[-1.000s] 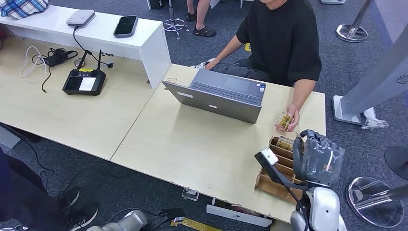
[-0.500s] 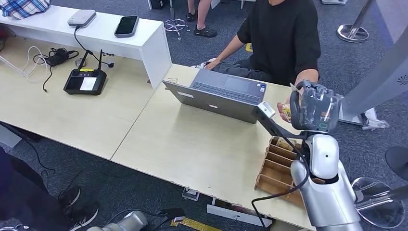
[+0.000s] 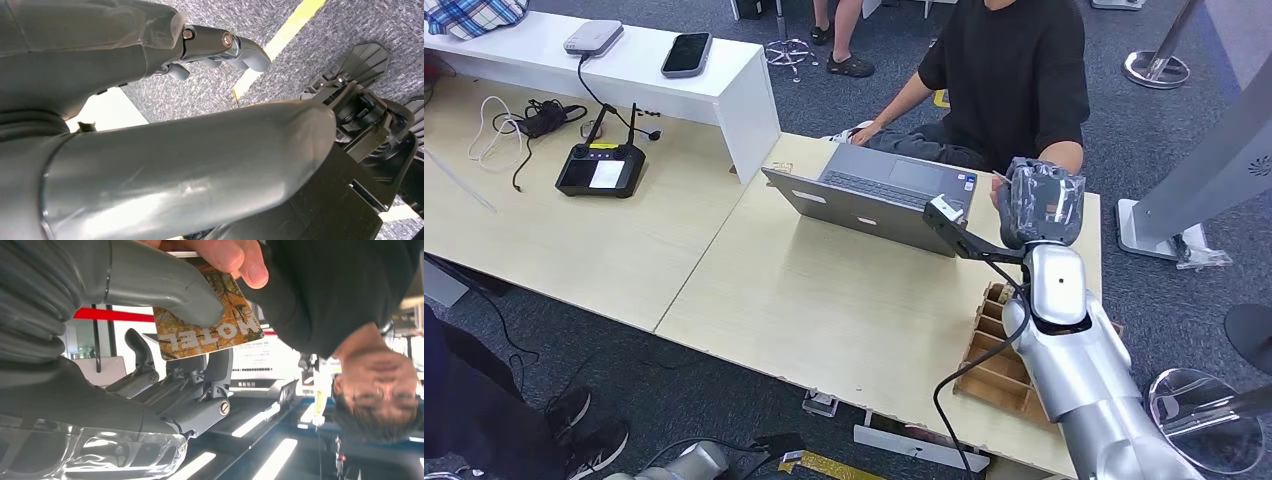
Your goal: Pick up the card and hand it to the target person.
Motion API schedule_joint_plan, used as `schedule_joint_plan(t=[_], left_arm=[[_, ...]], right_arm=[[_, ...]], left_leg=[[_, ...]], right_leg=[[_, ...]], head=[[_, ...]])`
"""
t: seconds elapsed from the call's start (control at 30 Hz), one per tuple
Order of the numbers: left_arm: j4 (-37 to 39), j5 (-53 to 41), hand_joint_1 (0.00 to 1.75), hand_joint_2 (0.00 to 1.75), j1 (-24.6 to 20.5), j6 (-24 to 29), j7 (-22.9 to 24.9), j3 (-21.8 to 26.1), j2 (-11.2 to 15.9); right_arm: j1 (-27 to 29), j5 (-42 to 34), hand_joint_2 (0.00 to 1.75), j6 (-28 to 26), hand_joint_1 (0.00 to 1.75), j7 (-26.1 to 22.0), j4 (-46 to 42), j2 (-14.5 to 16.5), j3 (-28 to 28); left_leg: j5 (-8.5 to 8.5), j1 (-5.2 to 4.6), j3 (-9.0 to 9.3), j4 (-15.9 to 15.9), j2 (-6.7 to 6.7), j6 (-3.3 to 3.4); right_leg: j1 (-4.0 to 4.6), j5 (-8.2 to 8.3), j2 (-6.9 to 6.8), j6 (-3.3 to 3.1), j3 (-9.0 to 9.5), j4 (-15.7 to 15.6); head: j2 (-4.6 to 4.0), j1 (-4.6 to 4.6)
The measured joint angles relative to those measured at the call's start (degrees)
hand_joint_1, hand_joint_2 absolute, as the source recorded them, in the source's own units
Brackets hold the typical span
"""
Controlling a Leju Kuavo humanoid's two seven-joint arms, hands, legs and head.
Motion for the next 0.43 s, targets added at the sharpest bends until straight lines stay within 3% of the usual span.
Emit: schedule_joint_plan(t=[0.07, 0.43], left_arm=[[0.0, 0.0, 0.00, 0.00, 0.1, 0.0, -0.1, 0.1, 0.0], [0.0, -0.2, 0.00, 0.00, 0.4, 0.3, -0.9, 0.4, 0.2]], right_arm=[[-0.1, 0.0, 1.75, 0.2, 0.00, 0.3, 1.5, 0.2, 0.0], [1.0, -3.1, 1.75, -1.1, 0.00, -1.1, 4.8, 0.3, -0.2]], left_leg=[[0.00, 0.00, 0.00, 0.0, -0.02, 0.00], [0.00, 0.00, 0.01, 0.0, -0.02, -0.01]], right_leg=[[0.00, 0.00, -0.02, 0.00, 0.00, 0.0], [0.00, 0.00, 0.00, 0.00, -0.02, 0.0]], head=[[0.00, 0.00], [0.00, -0.01]])
